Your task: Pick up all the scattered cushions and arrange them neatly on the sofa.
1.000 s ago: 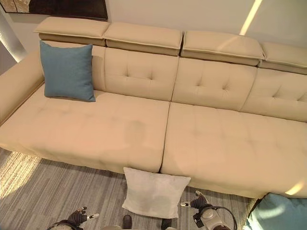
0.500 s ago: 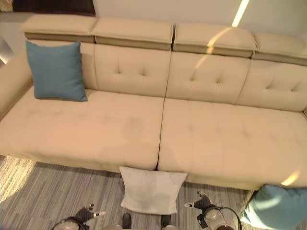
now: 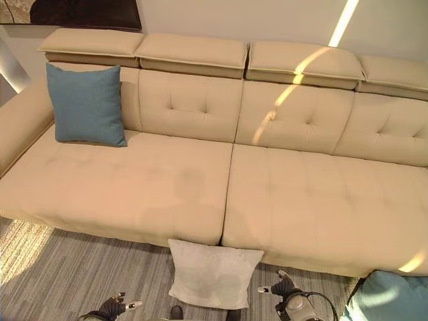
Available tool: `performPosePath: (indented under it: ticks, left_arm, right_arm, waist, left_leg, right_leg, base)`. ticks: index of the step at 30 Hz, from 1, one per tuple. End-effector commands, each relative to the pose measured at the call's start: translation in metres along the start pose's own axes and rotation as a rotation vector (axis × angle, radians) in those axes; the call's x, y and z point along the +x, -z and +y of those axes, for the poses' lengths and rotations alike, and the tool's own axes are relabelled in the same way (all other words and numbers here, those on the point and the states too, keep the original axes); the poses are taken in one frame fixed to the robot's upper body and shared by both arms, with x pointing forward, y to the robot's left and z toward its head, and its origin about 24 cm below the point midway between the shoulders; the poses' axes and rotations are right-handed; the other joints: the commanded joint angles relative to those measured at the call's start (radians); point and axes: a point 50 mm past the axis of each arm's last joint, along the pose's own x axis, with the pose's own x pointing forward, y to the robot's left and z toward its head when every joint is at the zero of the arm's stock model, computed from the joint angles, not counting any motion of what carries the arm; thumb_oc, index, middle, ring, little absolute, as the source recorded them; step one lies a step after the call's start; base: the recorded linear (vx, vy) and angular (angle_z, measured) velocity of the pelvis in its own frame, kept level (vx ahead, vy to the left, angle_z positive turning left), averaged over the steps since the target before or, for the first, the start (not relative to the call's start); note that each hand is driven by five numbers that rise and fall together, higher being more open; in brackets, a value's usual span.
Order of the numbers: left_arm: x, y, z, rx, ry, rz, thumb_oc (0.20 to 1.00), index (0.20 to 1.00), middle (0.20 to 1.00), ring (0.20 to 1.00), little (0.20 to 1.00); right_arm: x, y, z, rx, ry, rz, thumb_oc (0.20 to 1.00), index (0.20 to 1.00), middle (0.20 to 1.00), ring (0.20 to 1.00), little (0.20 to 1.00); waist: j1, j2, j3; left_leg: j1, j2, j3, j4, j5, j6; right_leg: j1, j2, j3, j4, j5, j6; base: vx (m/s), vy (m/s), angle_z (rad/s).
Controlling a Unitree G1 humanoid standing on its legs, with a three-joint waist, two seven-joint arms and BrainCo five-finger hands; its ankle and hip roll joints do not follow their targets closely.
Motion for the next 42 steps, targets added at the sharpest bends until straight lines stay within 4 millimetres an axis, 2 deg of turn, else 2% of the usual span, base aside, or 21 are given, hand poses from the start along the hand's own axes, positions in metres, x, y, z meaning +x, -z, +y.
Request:
performPosePath:
  ticks: [1,4,5,6,13,17,21,23,24,25,26,27,28,29,30,31,33,34,36,37,42]
  left_arm:
    - [0.004,-0.019,0.010,-0.002,-0.024,-0.037,1.000,1.000,1.000,1.000,1.000]
    - [0.005,-0.027,0.013,-0.007,-0.034,-0.061,1.000,1.000,1.000,1.000,1.000]
    - [0.006,-0.031,0.015,-0.007,-0.038,-0.071,1.000,1.000,1.000,1.000,1.000]
    - [0.005,-0.030,0.019,-0.014,-0.048,-0.071,1.000,1.000,1.000,1.000,1.000]
    - [0.003,-0.011,0.017,-0.018,-0.045,-0.014,1.000,1.000,1.000,1.000,1.000]
    - [0.003,-0.012,0.017,-0.026,-0.056,-0.015,1.000,1.000,1.000,1.000,1.000]
    - [0.004,-0.025,0.024,-0.055,-0.099,-0.057,1.000,1.000,1.000,1.000,1.000]
    - [0.006,-0.046,0.031,-0.098,-0.141,-0.121,1.000,1.000,1.000,1.000,1.000]
    - [0.008,-0.078,0.036,-0.162,-0.179,-0.212,1.000,1.000,1.000,1.000,1.000]
    - [0.007,-0.095,0.039,-0.202,-0.197,-0.267,1.000,1.000,1.000,1.000,1.000]
    - [0.007,-0.096,0.039,-0.202,-0.197,-0.268,1.000,1.000,1.000,1.000,1.000]
    - [0.005,-0.119,0.043,-0.266,-0.220,-0.340,1.000,1.000,1.000,1.000,1.000]
    - [0.005,-0.121,0.043,-0.267,-0.220,-0.344,1.000,1.000,1.000,1.000,1.000]
    - [0.001,-0.148,0.046,-0.301,-0.229,-0.430,1.000,1.000,1.000,1.000,1.000]
    - [0.000,-0.158,0.048,-0.311,-0.234,-0.460,1.000,1.000,1.000,1.000,1.000]
    - [-0.002,-0.166,0.049,-0.318,-0.238,-0.487,1.000,1.000,1.000,1.000,1.000]
    - [-0.002,-0.167,0.049,-0.318,-0.239,-0.488,1.000,1.000,1.000,1.000,1.000]
    - [-0.011,-0.197,0.054,-0.325,-0.248,-0.588,1.000,1.000,1.000,1.000,1.000]
    - [-0.019,-0.218,0.058,-0.331,-0.260,-0.652,1.000,1.000,1.000,1.000,1.000]
    - [-0.028,-0.240,0.061,-0.346,-0.266,-0.725,1.000,1.000,1.000,1.000,1.000]
    - [-0.049,-0.280,0.068,-0.367,-0.290,-0.850,1.000,1.000,1.000,1.000,1.000]
  right_arm:
    - [0.002,-0.009,0.000,-0.020,0.010,-0.028,1.000,1.000,1.000,1.000,1.000]
    - [0.004,-0.023,-0.003,-0.019,0.023,-0.066,1.000,1.000,1.000,1.000,1.000]
    - [0.005,-0.028,-0.004,-0.016,0.024,-0.080,1.000,1.000,1.000,1.000,1.000]
    - [0.005,-0.024,-0.005,-0.013,0.023,-0.074,1.000,1.000,1.000,1.000,1.000]
    - [0.003,-0.010,-0.003,-0.017,0.017,-0.031,1.000,1.000,1.000,1.000,1.000]
    - [0.002,-0.007,-0.004,-0.010,0.025,-0.022,1.000,1.000,1.000,1.000,1.000]
    - [0.002,-0.007,-0.010,0.016,0.056,-0.020,1.000,1.000,1.000,1.000,1.000]
    - [0.005,-0.023,-0.019,0.042,0.099,-0.067,1.000,1.000,1.000,1.000,1.000]
    - [0.009,-0.049,-0.032,0.072,0.158,-0.138,1.000,1.000,1.000,1.000,1.000]
    - [0.010,-0.066,-0.040,0.091,0.192,-0.184,1.000,1.000,1.000,1.000,1.000]
    - [0.010,-0.066,-0.040,0.091,0.193,-0.185,1.000,1.000,1.000,1.000,1.000]
    - [0.010,-0.089,-0.055,0.128,0.255,-0.249,1.000,1.000,1.000,1.000,1.000]
    - [0.010,-0.090,-0.056,0.130,0.257,-0.251,1.000,1.000,1.000,1.000,1.000]
    - [0.007,-0.115,-0.072,0.170,0.328,-0.324,1.000,1.000,1.000,1.000,1.000]
    - [0.005,-0.124,-0.079,0.179,0.354,-0.350,1.000,1.000,1.000,1.000,1.000]
    - [0.003,-0.133,-0.085,0.190,0.380,-0.381,1.000,1.000,1.000,1.000,1.000]
    - [0.003,-0.133,-0.085,0.191,0.381,-0.382,1.000,1.000,1.000,1.000,1.000]
    - [-0.005,-0.159,-0.104,0.241,0.454,-0.469,1.000,1.000,1.000,1.000,1.000]
    - [-0.012,-0.178,-0.117,0.282,0.505,-0.533,1.000,1.000,1.000,1.000,1.000]
    - [-0.021,-0.197,-0.128,0.318,0.551,-0.596,1.000,1.000,1.000,1.000,1.000]
    - [-0.041,-0.229,-0.149,0.398,0.656,-0.718,1.000,1.000,1.000,1.000,1.000]
  waist:
    - [0.003,-0.063,0.019]
    - [-0.011,-0.061,0.038]
    - [-0.018,-0.061,0.041]
    - [-0.002,-0.055,0.022]
    - [0.005,-0.066,-0.023]
    - [-0.002,-0.057,-0.015]
    - [0.001,-0.054,0.018]
    - [0.003,-0.052,0.070]
    - [0.005,-0.049,0.133]
    - [0.003,-0.045,0.164]
    - [0.002,-0.046,0.159]
    - [-0.001,-0.037,0.175]
    - [-0.002,-0.039,0.171]
    - [-0.010,-0.035,0.184]
    - [-0.009,-0.032,0.184]
    - [-0.012,-0.030,0.191]
    - [-0.012,-0.031,0.188]
    - [-0.020,-0.028,0.206]
    - [-0.026,-0.028,0.204]
    - [-0.034,-0.025,0.211]
    - [-0.063,-0.019,0.208]
  left_leg:
    - [-0.030,-0.033,-0.089,0.028,-0.035,-0.028]
    - [-0.091,-0.029,-0.084,0.063,-0.029,-0.017]
    - [-0.127,-0.029,-0.082,0.087,-0.026,-0.011]
    - [-0.166,-0.042,-0.055,0.106,-0.020,-0.011]
    - [-0.103,-0.043,-0.045,0.032,-0.007,-0.027]
    - [-0.080,-0.041,-0.057,0.013,-0.004,-0.032]
    - [-0.077,-0.042,-0.068,0.010,-0.006,-0.030]
    - [-0.124,-0.043,-0.074,0.032,-0.002,-0.027]
    - [-0.240,-0.048,-0.077,0.106,0.001,-0.026]
    - [-0.309,-0.056,-0.075,0.152,0.005,-0.027]
    - [-0.320,-0.056,-0.075,0.158,0.003,-0.026]
    - [-0.413,-0.060,-0.074,0.222,-0.013,-0.035]
    - [-0.440,-0.063,-0.069,0.234,0.003,-0.030]
    - [-0.547,-0.058,-0.069,0.302,0.001,-0.032]
    - [-0.585,-0.051,-0.071,0.338,-0.032,-0.038]
    - [-0.624,-0.047,-0.074,0.359,-0.034,-0.038]
    - [-0.629,-0.047,-0.074,0.361,-0.035,-0.038]
    - [-0.724,-0.041,-0.078,0.430,-0.048,-0.041]
    - [-0.805,-0.041,-0.087,0.477,-0.055,-0.041]
    - [-0.876,-0.035,-0.090,0.519,-0.062,-0.042]
    - [-1.052,-0.036,-0.100,0.634,-0.092,-0.031]
  right_leg:
    - [0.015,-0.049,-0.014,0.009,0.004,0.118]
    - [-0.061,-0.053,0.019,0.042,0.023,0.129]
    - [-0.084,-0.051,0.051,0.071,0.014,0.128]
    - [-0.047,-0.057,0.069,0.085,-0.009,0.113]
    - [0.002,-0.054,0.025,0.016,-0.009,0.128]
    - [0.007,-0.052,0.017,0.011,-0.014,0.126]
    - [-0.001,-0.059,0.005,0.030,-0.023,0.128]
    - [-0.061,-0.071,0.004,0.080,-0.027,0.126]
    - [-0.174,-0.083,0.010,0.157,-0.027,0.118]
    - [-0.246,-0.090,0.010,0.207,-0.026,0.107]
    - [-0.256,-0.091,0.010,0.212,-0.028,0.107]
    - [-0.348,-0.100,0.012,0.277,-0.048,0.099]
    - [-0.370,-0.104,0.010,0.282,-0.032,0.093]
    - [-0.465,-0.119,0.013,0.340,-0.043,0.077]
    - [-0.506,-0.119,0.021,0.380,-0.074,0.078]
    - [-0.544,-0.121,0.021,0.409,-0.082,0.072]
    - [-0.549,-0.122,0.021,0.411,-0.084,0.072]
    - [-0.640,-0.128,0.030,0.475,-0.102,0.064]
    - [-0.713,-0.127,0.040,0.517,-0.110,0.058]
    - [-0.777,-0.132,0.046,0.553,-0.122,0.051]
    - [-0.948,-0.129,0.081,0.658,-0.152,0.040]
  base:
    - [-0.06,0.046,-0.01]
    - [-0.17,0.033,-0.11]
    - [-0.29,0.081,-0.38]
    - [-0.20,0.076,-0.42]
    - [0.04,0.000,-0.27]
    - [0.02,-0.014,0.17]
    - [-0.02,-0.001,0.12]
    - [-0.31,-0.005,0.16]
    - [-0.51,0.015,0.14]
    - [-0.41,0.018,0.13]
    - [-0.24,0.036,0.13]
    - [-0.16,0.036,0.14]
    - [-0.29,0.078,0.18]
    - [-0.18,0.065,0.14]
    - [-0.15,0.072,0.11]
    - [0.00,0.000,0.00]
    - [-0.05,0.028,0.03]
    - [-0.10,0.035,0.09]
    - [-0.09,0.031,0.05]
    - [-0.06,0.030,-0.05]
    - [-0.02,0.035,0.00]
